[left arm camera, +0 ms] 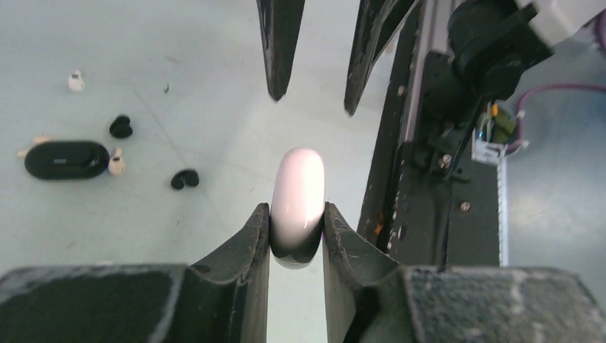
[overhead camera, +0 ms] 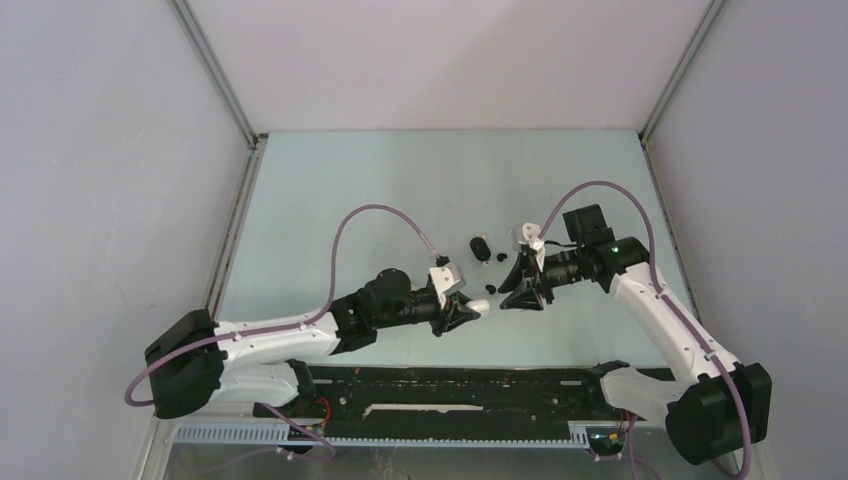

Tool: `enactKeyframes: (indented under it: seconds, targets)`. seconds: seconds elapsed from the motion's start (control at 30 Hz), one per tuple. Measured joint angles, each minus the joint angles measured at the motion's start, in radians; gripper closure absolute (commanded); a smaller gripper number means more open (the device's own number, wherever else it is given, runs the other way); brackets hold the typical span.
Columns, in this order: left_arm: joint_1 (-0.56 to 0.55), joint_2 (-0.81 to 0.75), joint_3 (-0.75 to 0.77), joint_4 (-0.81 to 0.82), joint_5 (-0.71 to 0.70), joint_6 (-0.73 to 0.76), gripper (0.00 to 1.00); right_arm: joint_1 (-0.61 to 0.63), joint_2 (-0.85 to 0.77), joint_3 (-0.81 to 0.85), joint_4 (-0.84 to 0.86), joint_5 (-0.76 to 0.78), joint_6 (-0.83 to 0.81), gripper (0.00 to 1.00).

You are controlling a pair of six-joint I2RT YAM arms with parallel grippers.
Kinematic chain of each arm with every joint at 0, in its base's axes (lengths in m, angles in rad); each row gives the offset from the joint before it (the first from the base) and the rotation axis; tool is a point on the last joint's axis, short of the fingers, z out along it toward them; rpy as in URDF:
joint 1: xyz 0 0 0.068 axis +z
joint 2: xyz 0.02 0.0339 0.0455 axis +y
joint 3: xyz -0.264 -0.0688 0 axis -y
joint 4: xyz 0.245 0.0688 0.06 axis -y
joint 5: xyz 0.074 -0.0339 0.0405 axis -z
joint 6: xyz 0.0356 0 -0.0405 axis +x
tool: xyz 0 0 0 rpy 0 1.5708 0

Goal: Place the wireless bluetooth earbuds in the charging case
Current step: Pass from the left arm to the right

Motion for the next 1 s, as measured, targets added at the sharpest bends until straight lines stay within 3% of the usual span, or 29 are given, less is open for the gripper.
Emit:
enactKeyframes:
  seconds: [0.2, 0.43, 0.67, 1.0]
  targets:
    - [-0.010, -0.003, 0.000, -0.126, -0.013, 0.086, 0.86, 0.048, 0.004, 0.000, -0.019, 0.056, -0.024, 0.54]
    - [-0.012, 0.003, 0.000, -0.129, -0.010, 0.106, 0.85, 0.129, 0.049, 0.000, -0.005, 0.095, 0.000, 0.48]
    - [-0.013, 0.010, 0.000, -0.061, 0.018, 0.097, 0.85, 0.132, 0.113, 0.000, 0.026, 0.100, 0.032, 0.53]
    - [-0.015, 0.048, 0.006, -0.042, 0.032, 0.094, 0.85, 0.152, 0.127, 0.000, 0.048, 0.090, 0.058, 0.54]
